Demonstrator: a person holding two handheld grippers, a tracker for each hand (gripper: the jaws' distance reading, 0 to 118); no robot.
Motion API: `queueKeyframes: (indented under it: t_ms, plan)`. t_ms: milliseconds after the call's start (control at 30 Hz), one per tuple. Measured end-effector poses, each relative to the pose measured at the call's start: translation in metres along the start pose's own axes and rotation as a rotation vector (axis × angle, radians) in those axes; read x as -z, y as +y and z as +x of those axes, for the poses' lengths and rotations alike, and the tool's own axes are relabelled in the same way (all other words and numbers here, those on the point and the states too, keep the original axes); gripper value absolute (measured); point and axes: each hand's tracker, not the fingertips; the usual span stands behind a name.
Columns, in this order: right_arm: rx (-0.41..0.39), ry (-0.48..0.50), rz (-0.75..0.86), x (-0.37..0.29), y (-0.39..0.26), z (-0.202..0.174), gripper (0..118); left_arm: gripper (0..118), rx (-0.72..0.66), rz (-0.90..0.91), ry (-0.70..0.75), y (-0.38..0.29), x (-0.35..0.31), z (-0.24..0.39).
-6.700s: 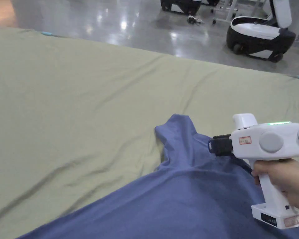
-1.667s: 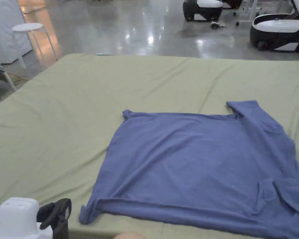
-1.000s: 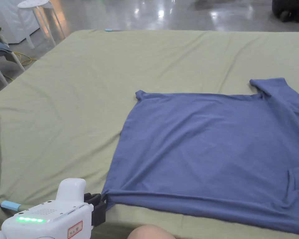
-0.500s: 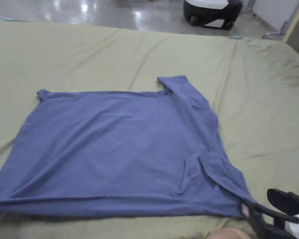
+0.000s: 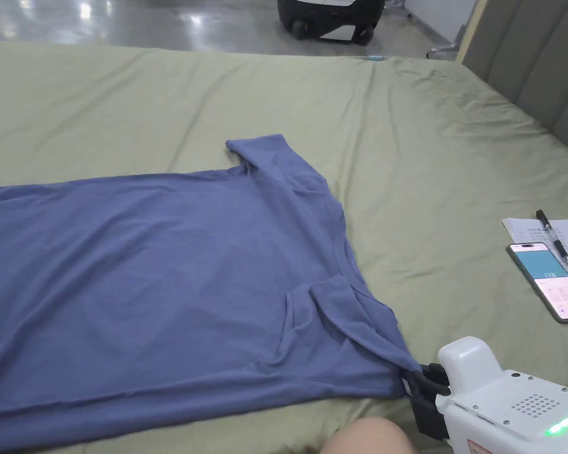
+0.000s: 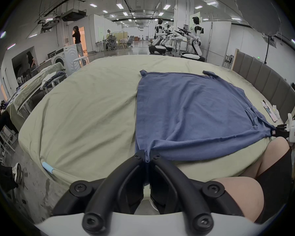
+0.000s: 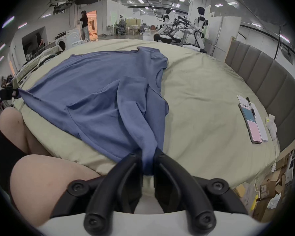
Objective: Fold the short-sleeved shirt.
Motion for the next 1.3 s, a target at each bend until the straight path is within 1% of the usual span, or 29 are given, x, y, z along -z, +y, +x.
queueKeyframes:
  t_ms: [33,100,133,267,300,467,533,600,667,767,800,867,900,1000,1033,1067,1100,1133,1167,1200,1233,1267,1300]
  plan:
    - [0.006,-0.001,0.01,-0.002,-0.001,-0.003,9,3,-0.002,-0.002,0.003,-0.001,0.0,0.0]
    - [0.062,0.007,0.051,-0.013,0.003,0.003,8,3,-0.009,-0.004,0.004,0.002,-0.004,0.002]
    - [0.076,0.004,0.065,-0.018,0.005,0.006,8,3,-0.011,-0.002,0.001,0.003,-0.007,0.001]
    - [0.095,0.021,0.088,-0.036,0.02,0.013,8,3,-0.027,0.019,-0.017,0.011,-0.013,-0.006]
    - [0.093,0.019,0.089,-0.042,0.029,0.008,8,3,-0.041,0.025,-0.027,0.018,-0.016,-0.008]
    - [0.043,0.027,0.081,-0.043,0.082,0.015,8,3,-0.032,0.032,-0.041,0.061,-0.01,-0.018]
    - [0.012,0.028,0.063,-0.03,0.11,0.021,8,3,-0.014,0.01,-0.04,0.085,0.008,-0.024]
    - [0.003,0.045,0.045,-0.011,0.135,0.029,8,3,0.002,0.002,-0.038,0.106,0.033,-0.03]
    - [0.03,0.075,-0.003,0.014,0.158,0.037,8,3,0.0,-0.06,-0.055,0.127,0.06,-0.035]
    - [0.006,0.042,-0.078,0.057,0.181,0.045,8,3,-0.03,-0.126,-0.073,0.151,0.102,-0.042]
    - [0.006,0.032,-0.087,0.07,0.186,0.044,8,3,-0.042,-0.152,-0.072,0.155,0.116,-0.044]
    - [0.022,0.05,-0.133,0.092,0.192,0.047,8,3,-0.047,-0.191,-0.078,0.161,0.139,-0.048]
    - [0.013,0.038,-0.144,0.102,0.196,0.044,8,3,-0.044,-0.2,-0.072,0.163,0.151,-0.048]
    - [-0.049,0.01,-0.166,0.123,0.198,0.038,8,3,-0.006,-0.265,-0.056,0.159,0.177,-0.045]
    - [-0.028,0.005,-0.181,0.131,0.198,0.038,8,3,-0.008,-0.275,-0.053,0.157,0.185,-0.046]
    - [-0.01,0.005,-0.189,0.135,0.197,0.039,9,6,-0.016,-0.28,-0.057,0.156,0.189,-0.048]
    - [0.014,0.013,-0.187,0.137,0.194,0.04,18,15,-0.03,-0.287,-0.056,0.155,0.192,-0.048]
    - [0.039,0.009,-0.188,0.135,0.193,0.041,53,39,-0.036,-0.284,-0.052,0.151,0.189,-0.05]
    - [0.055,-0.036,-0.183,0.132,0.192,0.042,90,62,-0.028,-0.267,-0.044,0.151,0.184,-0.051]
    - [0.071,-0.084,-0.151,0.125,0.189,0.044,112,83,-0.004,-0.218,-0.015,0.151,0.171,-0.052]
    - [0.083,-0.088,-0.104,0.112,0.184,0.047,116,100,-0.006,-0.167,-0.001,0.15,0.155,-0.054]
    - [0.094,-0.079,-0.041,0.099,0.18,0.049,113,103,-0.004,-0.121,0.011,0.147,0.133,-0.05]
    - [0.112,-0.076,0.03,0.08,0.173,0.05,112,103,0.004,-0.07,0.018,0.143,0.111,-0.048]
